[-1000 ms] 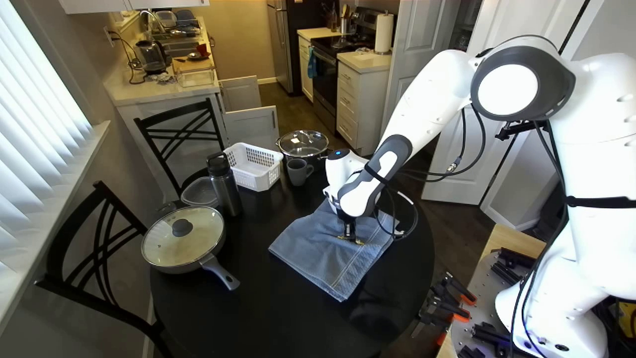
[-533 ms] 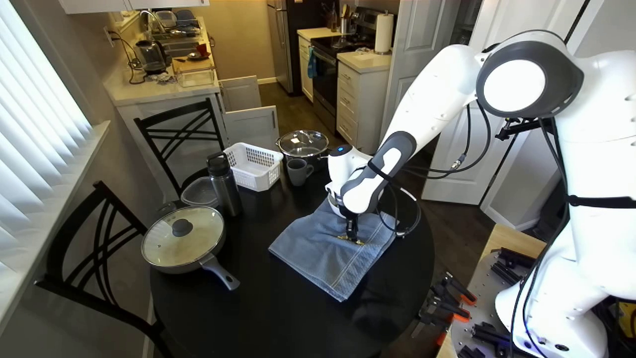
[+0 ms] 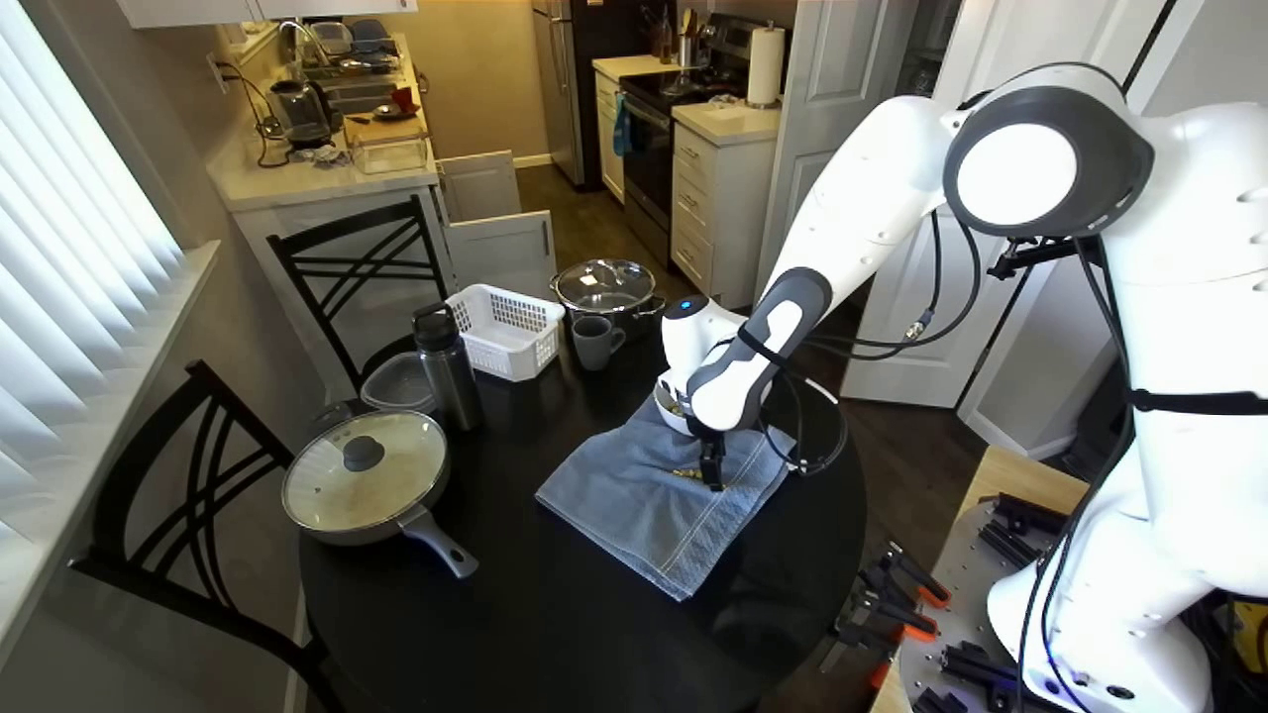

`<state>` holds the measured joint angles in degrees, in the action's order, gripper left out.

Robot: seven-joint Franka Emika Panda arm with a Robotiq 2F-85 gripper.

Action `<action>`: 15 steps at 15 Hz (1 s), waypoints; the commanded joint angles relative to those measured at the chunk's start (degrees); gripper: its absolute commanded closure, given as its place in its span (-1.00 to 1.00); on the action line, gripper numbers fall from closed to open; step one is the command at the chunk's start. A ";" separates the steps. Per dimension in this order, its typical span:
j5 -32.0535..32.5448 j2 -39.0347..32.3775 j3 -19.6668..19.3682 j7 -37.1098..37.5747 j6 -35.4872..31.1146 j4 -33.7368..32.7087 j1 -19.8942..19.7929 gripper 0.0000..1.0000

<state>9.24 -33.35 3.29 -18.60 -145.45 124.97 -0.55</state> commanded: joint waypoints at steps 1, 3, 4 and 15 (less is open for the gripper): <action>0.82 0.08 -0.10 0.30 -1.06 0.93 -0.01 -0.18; 0.52 -0.57 0.28 -0.05 -1.03 0.69 -0.16 0.11; 0.43 -0.89 0.41 -0.15 -1.00 0.59 -0.22 0.22; 0.59 -1.32 0.67 -0.14 -1.48 1.03 -0.30 0.98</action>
<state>9.25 -35.68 3.86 -18.60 -145.61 124.95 -0.54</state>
